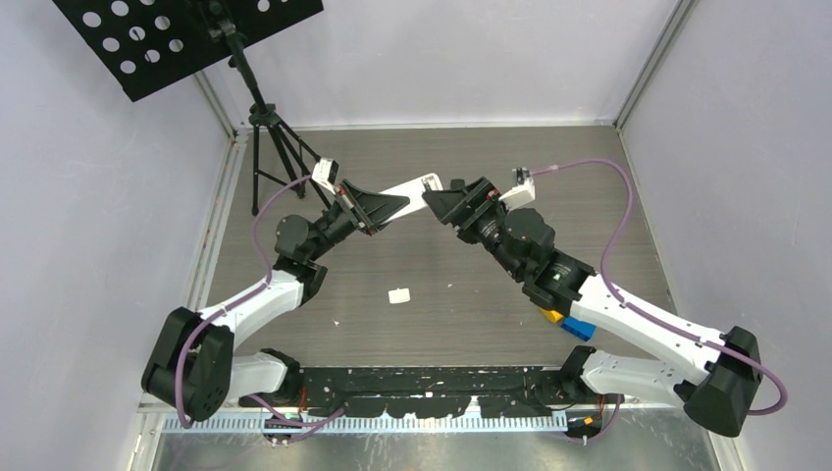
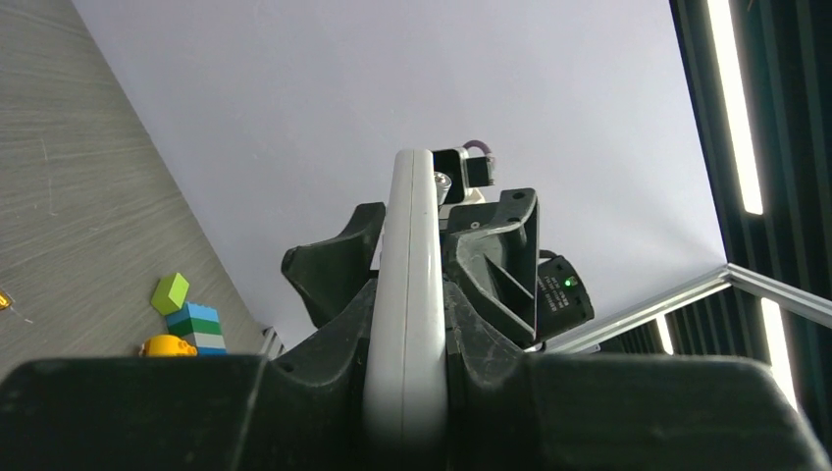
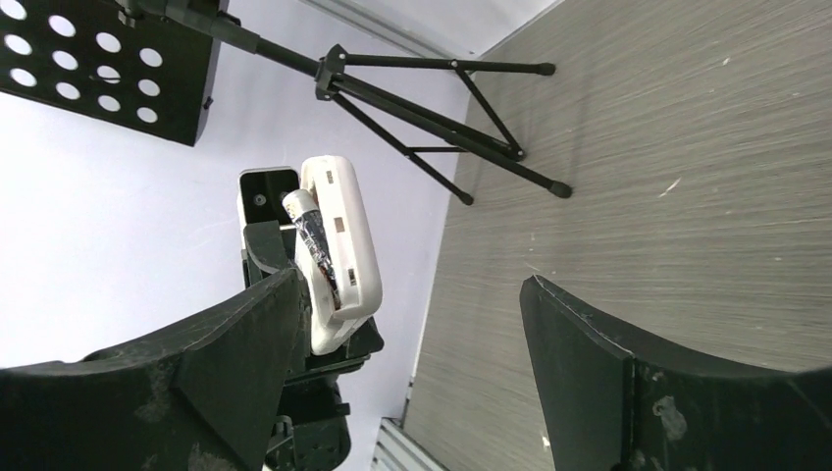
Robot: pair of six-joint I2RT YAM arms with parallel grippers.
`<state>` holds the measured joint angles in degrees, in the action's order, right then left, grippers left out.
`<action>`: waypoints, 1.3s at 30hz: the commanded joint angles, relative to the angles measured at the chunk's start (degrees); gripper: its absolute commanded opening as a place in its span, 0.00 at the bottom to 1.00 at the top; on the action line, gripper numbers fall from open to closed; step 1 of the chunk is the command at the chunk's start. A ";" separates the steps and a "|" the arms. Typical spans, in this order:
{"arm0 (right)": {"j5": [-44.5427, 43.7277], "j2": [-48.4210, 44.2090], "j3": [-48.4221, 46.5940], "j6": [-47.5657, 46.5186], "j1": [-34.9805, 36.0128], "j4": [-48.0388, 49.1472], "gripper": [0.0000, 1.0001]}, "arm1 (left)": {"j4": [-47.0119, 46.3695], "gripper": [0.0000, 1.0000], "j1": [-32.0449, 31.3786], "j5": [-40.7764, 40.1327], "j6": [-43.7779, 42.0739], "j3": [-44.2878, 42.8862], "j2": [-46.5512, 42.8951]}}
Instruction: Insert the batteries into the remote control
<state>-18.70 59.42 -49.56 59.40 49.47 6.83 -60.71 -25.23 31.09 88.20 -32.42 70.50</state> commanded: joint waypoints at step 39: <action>2.85 7.35 -3.99 9.75 -2.10 14.86 0.23 | -6.81 0.00 -0.17 2.01 0.19 -0.44 -0.49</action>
<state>-15.07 67.11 -51.96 68.64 47.51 18.83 -63.68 -25.23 32.60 90.63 -31.46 70.48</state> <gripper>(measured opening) 0.275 0.220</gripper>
